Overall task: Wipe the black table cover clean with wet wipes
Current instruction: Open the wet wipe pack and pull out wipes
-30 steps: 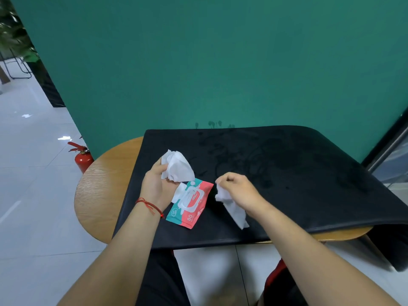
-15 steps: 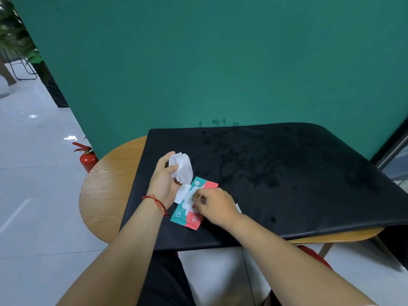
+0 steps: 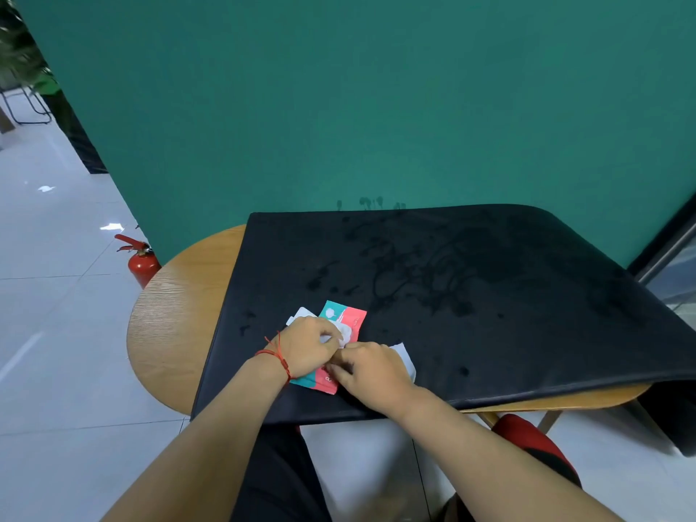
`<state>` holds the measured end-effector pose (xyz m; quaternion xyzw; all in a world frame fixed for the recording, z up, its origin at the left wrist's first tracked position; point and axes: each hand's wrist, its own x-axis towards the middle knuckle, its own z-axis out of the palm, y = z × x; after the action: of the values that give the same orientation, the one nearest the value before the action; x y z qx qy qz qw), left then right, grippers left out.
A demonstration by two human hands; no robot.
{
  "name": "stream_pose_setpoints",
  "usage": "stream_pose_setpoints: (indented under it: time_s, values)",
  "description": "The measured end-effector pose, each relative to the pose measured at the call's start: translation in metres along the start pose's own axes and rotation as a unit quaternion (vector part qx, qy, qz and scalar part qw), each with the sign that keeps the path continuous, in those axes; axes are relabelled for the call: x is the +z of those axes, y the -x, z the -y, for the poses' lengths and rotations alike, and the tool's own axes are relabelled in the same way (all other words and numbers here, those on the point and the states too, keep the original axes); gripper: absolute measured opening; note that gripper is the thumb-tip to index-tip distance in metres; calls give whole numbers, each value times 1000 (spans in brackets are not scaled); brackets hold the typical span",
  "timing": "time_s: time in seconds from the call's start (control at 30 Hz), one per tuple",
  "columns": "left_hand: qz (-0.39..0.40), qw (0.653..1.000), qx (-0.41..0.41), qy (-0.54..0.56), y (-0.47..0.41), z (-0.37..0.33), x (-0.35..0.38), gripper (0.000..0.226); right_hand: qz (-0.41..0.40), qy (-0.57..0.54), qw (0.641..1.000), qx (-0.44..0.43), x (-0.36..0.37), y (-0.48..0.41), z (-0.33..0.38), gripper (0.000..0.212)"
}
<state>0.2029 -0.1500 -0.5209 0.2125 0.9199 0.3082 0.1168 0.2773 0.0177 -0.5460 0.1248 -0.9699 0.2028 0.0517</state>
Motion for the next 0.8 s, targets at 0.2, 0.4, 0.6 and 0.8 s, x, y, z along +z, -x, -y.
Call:
stream_pose_setpoints:
  time_s: [0.2, 0.4, 0.6, 0.8]
  values:
    - [-70, 997, -20, 18, 1, 13, 6, 32, -12, -76, 995, 63, -9, 0, -4, 35]
    - [-255, 961, -94, -46, 7, 20, 8, 66, -6, -106, 983, 149, -17, -13, 0, 54]
    - [-191, 943, -209, 175, 23, 14, -16, 27, 26, -78, 984, 155, -10, -20, 3, 55]
    - [-181, 974, -80, 111, 28, 13, 11, 23, 92, -24, 986, 136, -4, -24, 4, 43]
